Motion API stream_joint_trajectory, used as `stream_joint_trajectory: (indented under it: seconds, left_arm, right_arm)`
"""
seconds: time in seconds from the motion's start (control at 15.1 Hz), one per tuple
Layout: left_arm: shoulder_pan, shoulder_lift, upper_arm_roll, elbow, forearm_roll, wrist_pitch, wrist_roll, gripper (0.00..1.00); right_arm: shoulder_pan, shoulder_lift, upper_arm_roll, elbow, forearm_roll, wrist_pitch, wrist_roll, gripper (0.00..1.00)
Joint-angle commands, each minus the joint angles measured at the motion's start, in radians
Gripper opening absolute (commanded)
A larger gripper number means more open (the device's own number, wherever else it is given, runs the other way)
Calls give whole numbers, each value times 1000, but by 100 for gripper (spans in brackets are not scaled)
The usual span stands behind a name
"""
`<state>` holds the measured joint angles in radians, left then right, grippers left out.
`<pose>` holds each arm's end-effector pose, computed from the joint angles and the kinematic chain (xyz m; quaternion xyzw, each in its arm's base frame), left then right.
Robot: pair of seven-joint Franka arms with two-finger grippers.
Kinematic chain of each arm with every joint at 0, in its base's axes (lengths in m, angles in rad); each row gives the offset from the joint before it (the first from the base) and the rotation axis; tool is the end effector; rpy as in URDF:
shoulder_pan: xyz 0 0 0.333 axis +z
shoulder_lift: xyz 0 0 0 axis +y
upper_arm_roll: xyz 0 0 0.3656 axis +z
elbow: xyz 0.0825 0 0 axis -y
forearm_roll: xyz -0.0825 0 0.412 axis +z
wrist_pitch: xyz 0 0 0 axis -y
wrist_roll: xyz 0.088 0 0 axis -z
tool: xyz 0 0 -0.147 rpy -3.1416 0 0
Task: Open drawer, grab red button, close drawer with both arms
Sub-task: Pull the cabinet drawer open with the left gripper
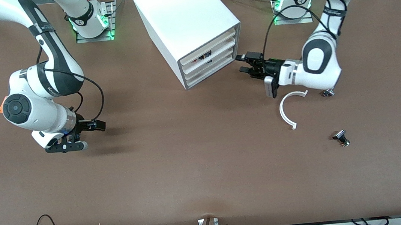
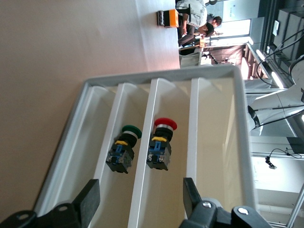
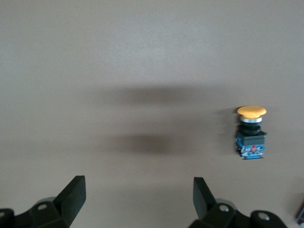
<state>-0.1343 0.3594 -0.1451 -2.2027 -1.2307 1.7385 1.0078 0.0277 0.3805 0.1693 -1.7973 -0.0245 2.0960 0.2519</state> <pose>0.4722 -0.2634 0.2379 0.7741 -0.1928 -0.1299 0.5889 0.6624 0.1225 0.3241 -0.9987 0.0256 0.0418 0.0121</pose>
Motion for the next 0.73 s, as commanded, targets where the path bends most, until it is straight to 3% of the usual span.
stream_joint_trajectory:
  seconds: [0.0, 0.27, 0.66]
  left_arm:
    - [1, -19, -25, -48, -38, 15, 66, 54]
    - [-1, 5, -40, -72, -38, 0, 121, 44]
    - [2, 47, -71, -77, -58, -8, 160, 45]
  right_arm:
    - [38, 26, 1, 19, 14, 4, 91, 100]
    - [64, 38, 1, 19, 14, 9, 180, 100]
    - [106, 58, 1, 47, 14, 3, 299, 100]
